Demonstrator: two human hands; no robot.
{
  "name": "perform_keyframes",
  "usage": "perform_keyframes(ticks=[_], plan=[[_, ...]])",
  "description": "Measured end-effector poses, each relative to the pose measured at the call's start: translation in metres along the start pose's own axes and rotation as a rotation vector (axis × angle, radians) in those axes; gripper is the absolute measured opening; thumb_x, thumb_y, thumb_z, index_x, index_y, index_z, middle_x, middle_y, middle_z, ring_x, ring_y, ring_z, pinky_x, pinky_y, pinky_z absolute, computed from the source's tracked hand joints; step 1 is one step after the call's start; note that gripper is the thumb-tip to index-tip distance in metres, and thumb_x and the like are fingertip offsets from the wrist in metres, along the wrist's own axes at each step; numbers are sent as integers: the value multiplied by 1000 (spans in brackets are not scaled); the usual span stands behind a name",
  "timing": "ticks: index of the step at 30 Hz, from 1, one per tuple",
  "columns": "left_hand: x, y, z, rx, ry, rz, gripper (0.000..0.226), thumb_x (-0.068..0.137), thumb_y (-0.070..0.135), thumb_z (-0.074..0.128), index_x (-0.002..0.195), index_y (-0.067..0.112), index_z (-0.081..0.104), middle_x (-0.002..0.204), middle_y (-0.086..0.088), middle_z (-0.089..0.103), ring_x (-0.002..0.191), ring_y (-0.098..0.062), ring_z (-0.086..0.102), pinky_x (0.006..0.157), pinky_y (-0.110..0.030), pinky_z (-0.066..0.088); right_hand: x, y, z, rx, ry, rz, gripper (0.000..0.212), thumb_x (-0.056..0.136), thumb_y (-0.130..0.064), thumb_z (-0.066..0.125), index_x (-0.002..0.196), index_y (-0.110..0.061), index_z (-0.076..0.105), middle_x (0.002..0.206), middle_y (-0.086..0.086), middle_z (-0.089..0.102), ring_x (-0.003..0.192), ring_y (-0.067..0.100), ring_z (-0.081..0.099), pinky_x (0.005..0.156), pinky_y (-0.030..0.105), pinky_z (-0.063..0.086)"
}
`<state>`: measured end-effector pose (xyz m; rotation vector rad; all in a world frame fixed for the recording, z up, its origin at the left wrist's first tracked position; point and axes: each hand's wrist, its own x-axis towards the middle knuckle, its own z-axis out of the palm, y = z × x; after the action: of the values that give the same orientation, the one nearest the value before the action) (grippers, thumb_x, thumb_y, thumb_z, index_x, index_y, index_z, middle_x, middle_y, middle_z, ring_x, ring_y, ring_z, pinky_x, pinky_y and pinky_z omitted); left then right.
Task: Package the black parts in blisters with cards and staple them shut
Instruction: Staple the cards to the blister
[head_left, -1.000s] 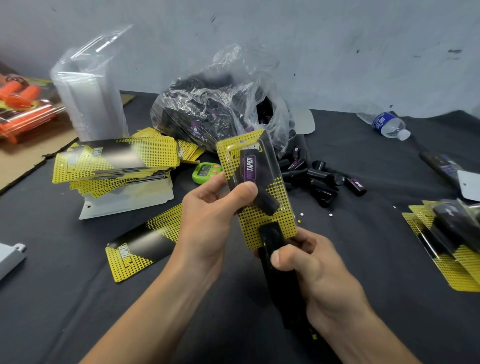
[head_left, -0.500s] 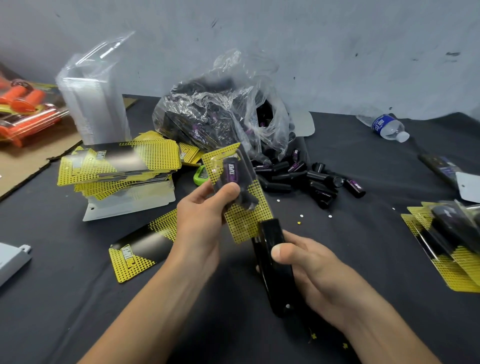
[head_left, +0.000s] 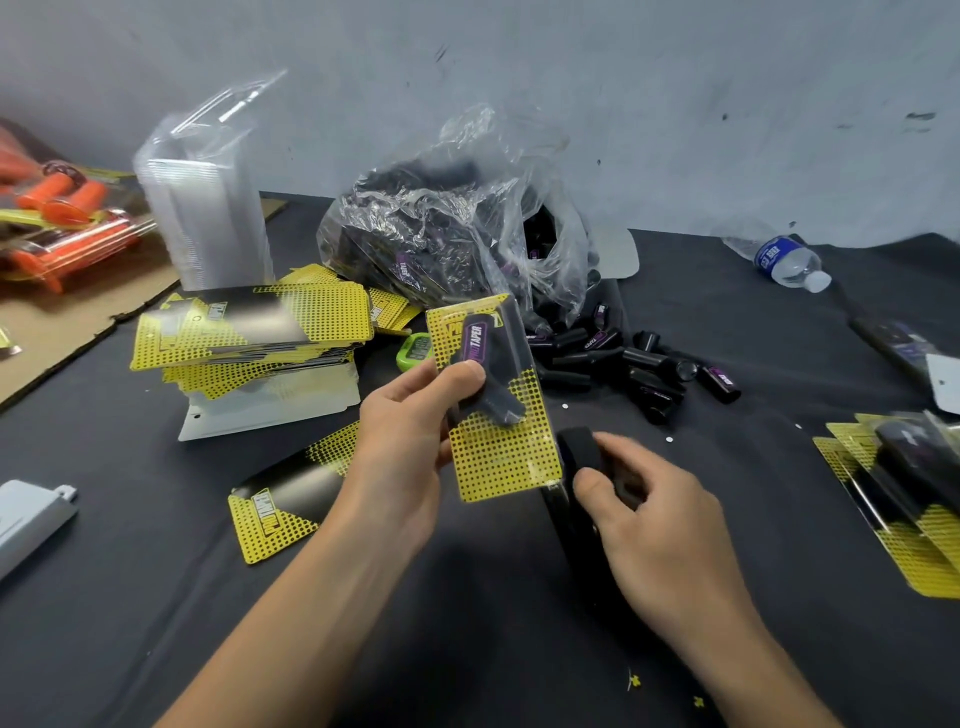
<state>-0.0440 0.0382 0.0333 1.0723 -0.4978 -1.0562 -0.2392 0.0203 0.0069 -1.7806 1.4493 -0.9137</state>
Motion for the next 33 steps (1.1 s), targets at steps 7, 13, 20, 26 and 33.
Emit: perform_keyframes(ticks=[7,13,20,26,33], plan=[[-5,-4,5,30,-199,58,27,71,22,84,97,16,81,102,-19,77,89,-34,74,83,-55,61,-10,-13,1,317,-61,-272,26,85,-51,76,107,-39,74,98,-14,79,92,6,75,76,13,53],[-13,-12,8,232,-425,64,46,80,41,76,117,13,76,110,-18,77,95,-27,74,82,-46,61,4,-11,-2,719,-130,-20,15,87,-12,77,93,-25,80,84,8,79,60,17,58,47,20,44],[-13,-18,10,505,-382,140,13,85,1,79,93,12,81,79,-9,78,58,-12,68,50,-18,46,7,-9,-9,806,-135,43,18,85,-12,72,97,-20,82,95,9,79,71,10,64,55,19,50],[-18,-23,13,513,-350,146,6,88,5,78,83,6,81,70,-9,74,49,-11,59,48,-17,44,2,-12,-10,761,-147,-77,28,86,10,70,92,-15,83,88,7,80,71,5,70,60,13,50],[-19,-26,15,552,-362,205,8,86,8,80,81,12,83,72,-3,77,60,-7,66,56,-20,50,1,-12,-6,828,-40,-58,27,80,14,74,85,-12,82,79,10,79,63,7,71,55,14,52]])
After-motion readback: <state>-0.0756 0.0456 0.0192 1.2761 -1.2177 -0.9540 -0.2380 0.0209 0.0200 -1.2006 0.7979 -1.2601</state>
